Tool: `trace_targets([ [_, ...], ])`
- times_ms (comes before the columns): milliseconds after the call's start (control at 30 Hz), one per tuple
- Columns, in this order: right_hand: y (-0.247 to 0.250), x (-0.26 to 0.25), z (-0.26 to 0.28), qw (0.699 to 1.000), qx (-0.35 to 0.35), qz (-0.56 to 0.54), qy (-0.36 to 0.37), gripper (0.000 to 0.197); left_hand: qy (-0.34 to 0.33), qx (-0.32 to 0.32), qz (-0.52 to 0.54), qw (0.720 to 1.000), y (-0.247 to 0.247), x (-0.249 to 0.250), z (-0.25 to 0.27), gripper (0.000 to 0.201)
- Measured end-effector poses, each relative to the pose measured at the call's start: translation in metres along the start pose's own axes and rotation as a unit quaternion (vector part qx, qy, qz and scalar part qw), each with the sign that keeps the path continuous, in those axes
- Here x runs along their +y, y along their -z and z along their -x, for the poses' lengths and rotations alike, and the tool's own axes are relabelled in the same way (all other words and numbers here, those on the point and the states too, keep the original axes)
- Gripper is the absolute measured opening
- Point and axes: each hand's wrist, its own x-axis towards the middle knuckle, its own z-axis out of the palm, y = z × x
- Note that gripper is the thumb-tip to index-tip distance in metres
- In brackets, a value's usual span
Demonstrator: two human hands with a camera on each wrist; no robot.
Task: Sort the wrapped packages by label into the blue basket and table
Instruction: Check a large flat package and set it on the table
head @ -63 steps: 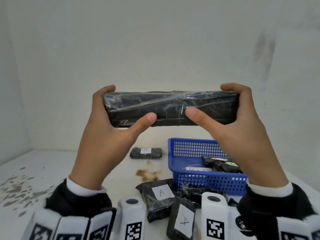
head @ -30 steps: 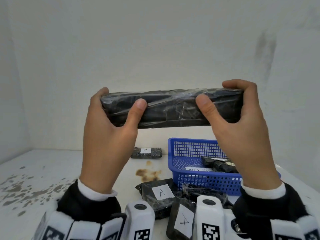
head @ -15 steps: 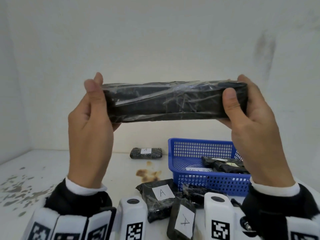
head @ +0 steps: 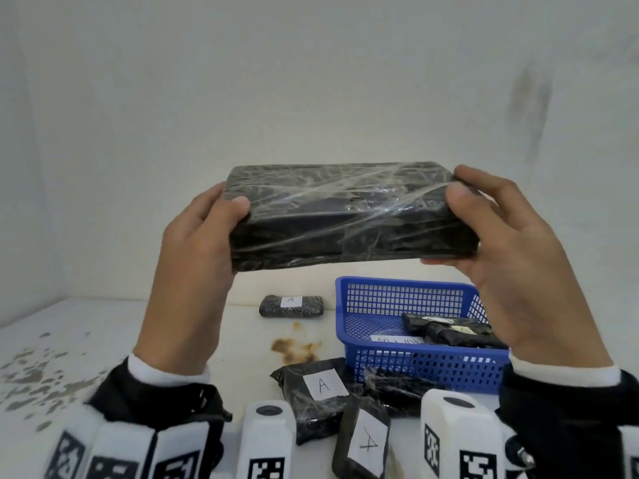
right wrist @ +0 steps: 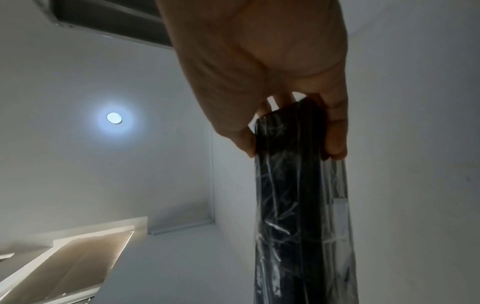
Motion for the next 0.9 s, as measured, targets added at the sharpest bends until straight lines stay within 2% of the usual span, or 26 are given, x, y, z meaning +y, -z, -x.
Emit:
trace_targets([
  [67,-0.001,0.004,-0.002,0.999,0.011,-0.033,-0.015,0.036,0.012,-0.014,-0.009,1.000,0.001,-0.002,0.000,0.028],
  [133,-0.002,0.007,-0.004,0.999,0.012,-0.041,-0.018,0.049,0.023,-0.030,-0.023,0.999,0.001,-0.004,-0.002,0.036],
  [167,-0.002,0.007,-0.004,0.999,0.002,-0.046,-0.016,0.048,0.019,-0.032,-0.029,0.999,0.002,-0.005,-0.002,0.037],
  [267,-0.002,0.002,-0.001,0.998,-0.029,-0.051,-0.016,0.026,-0.017,-0.005,-0.038,0.999,0.004,-0.006,-0.002,0.035],
  [333,-0.001,-0.001,0.000,0.999,-0.051,-0.007,-0.011,0.025,-0.026,0.038,-0.079,0.996,0.000,-0.005,-0.002,0.035],
  [467,-0.003,-0.004,0.003,0.996,-0.053,0.068,-0.003,0.023,-0.074,0.037,-0.154,0.985,0.009,-0.005,-0.004,0.032],
  [567,-0.004,-0.005,0.005,0.996,-0.058,0.070,-0.010,0.025,-0.057,-0.006,-0.111,0.992,0.011,-0.003,-0.006,0.048],
  [667,-0.007,-0.005,0.007,0.993,-0.038,0.110,0.007,0.024,-0.046,0.000,-0.097,0.994,0.009,-0.002,-0.004,0.043],
  [767,-0.008,-0.005,0.008,0.991,-0.028,0.128,0.012,0.028,-0.044,-0.006,-0.073,0.996,0.006,0.000,-0.001,0.056],
  [900,-0.010,-0.006,0.008,0.989,-0.015,0.146,0.024,0.038,-0.047,-0.012,-0.097,0.994,0.006,0.000,0.001,0.044],
])
